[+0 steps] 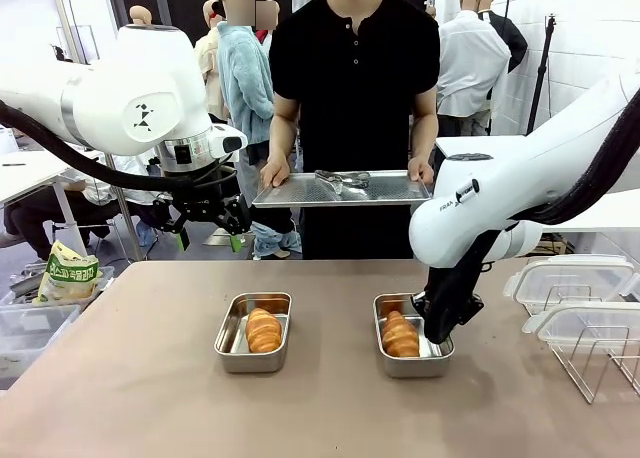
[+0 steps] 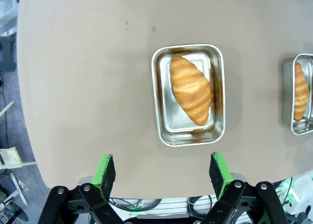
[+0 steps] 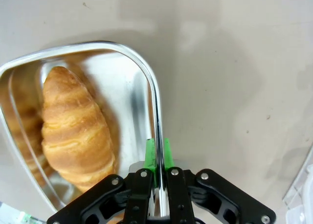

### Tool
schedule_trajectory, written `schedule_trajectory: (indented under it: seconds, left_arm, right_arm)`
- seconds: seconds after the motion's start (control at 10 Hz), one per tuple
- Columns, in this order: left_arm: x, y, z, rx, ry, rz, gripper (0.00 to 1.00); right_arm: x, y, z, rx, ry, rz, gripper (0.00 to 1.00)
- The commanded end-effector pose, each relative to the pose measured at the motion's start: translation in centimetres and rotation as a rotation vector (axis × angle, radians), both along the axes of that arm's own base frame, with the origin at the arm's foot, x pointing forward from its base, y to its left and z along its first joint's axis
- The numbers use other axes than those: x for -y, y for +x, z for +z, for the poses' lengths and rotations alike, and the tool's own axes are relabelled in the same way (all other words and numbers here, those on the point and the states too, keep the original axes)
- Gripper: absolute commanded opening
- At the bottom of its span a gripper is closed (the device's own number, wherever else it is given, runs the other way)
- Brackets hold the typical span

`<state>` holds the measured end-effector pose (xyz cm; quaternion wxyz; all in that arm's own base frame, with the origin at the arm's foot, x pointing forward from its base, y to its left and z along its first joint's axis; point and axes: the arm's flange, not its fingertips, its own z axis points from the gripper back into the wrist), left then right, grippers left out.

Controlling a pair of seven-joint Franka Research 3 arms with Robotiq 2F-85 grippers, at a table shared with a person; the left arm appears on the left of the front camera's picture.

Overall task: Place the bread in airtight containers.
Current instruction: Once an object is inside an Airtight Container , place the container in the center of the table.

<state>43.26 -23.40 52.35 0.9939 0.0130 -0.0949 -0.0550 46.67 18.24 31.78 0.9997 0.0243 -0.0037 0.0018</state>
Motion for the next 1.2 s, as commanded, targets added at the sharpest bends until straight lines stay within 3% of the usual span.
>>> schedule_trajectory:
  seconds: [0.0,0.3,0.4,0.9,1.0,1.1]
  left_arm:
    - [-0.1,-0.1,0.3,0.003,-0.001,0.000,1.00]
    - [-0.1,-0.1,0.3,0.003,-0.001,0.000,1.00]
    - [-0.1,-0.1,0.3,0.003,-0.001,0.000,1.00]
    - [-0.1,-0.1,0.3,0.003,-0.001,0.000,1.00]
    - [-0.1,-0.1,0.3,0.003,-0.001,0.000,1.00]
    - [-0.1,-0.1,0.3,0.003,-0.001,0.000,1.00]
  right_arm:
    - [0.0,0.3,-0.1,0.002,-0.005,0.022,0.41]
    - [0.1,0.1,0.3,0.012,-0.004,0.028,0.96]
    - [0.1,0.0,0.7,0.020,0.000,0.028,1.00]
    - [0.4,-0.4,1.4,0.011,0.005,0.021,1.00]
    - [0.3,-0.2,1.3,-0.025,0.013,-0.009,1.00]
    - [-0.1,-0.1,1.2,0.020,0.003,0.011,1.00]
